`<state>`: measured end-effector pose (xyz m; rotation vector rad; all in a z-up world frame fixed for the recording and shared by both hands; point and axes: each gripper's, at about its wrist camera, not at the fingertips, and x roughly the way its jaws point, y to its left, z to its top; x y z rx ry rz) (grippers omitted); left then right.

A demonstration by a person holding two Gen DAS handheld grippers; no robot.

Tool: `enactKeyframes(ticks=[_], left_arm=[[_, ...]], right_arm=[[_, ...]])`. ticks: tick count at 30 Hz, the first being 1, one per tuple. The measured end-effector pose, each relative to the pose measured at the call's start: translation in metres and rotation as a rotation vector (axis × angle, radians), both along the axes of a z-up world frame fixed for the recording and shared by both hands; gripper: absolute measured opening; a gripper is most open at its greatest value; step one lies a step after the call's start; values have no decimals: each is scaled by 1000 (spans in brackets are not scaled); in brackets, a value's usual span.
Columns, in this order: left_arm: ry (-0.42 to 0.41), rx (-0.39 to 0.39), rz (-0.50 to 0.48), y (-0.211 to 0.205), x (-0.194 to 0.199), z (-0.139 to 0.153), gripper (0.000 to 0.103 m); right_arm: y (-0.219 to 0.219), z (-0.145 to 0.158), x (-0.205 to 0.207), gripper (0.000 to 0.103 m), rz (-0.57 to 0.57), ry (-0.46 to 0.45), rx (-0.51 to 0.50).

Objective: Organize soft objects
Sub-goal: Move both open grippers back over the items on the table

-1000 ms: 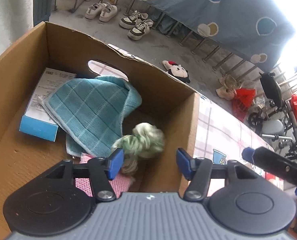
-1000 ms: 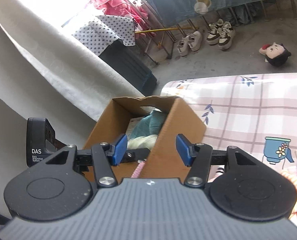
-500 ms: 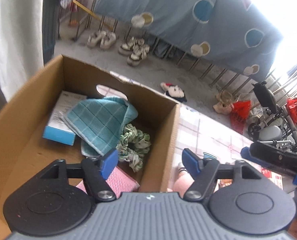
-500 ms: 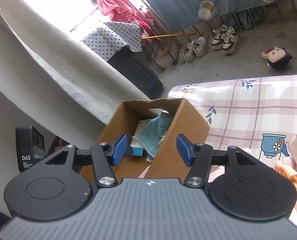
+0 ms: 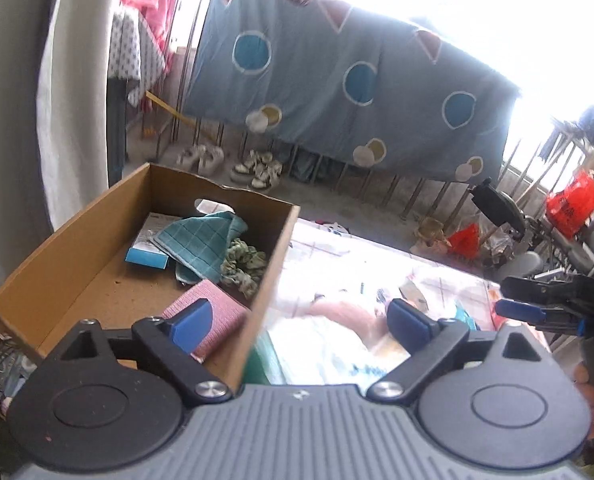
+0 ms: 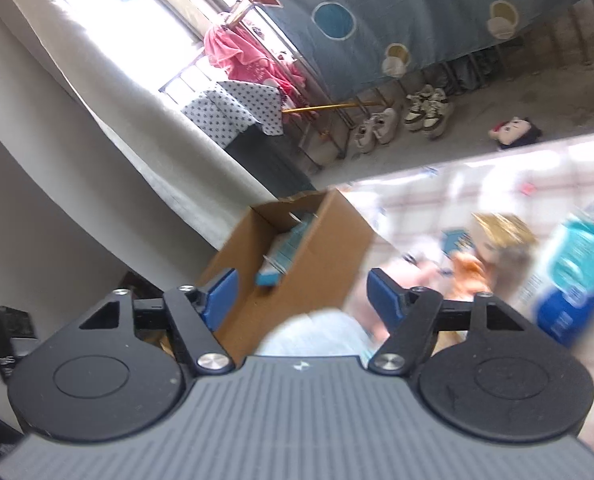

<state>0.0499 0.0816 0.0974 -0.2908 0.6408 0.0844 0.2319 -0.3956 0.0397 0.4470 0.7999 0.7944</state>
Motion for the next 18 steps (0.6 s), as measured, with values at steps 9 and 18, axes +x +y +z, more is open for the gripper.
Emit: enactKeyframes(ticks=[9, 18], left_arm=[[-40, 79, -190, -85, -38, -22, 95], [-13, 42, -269, -105, -55, -52, 95]], right_arm=[[-44, -16, -72, 93, -74, -82, -192], [-54, -7, -98, 102, -180, -142, -324]])
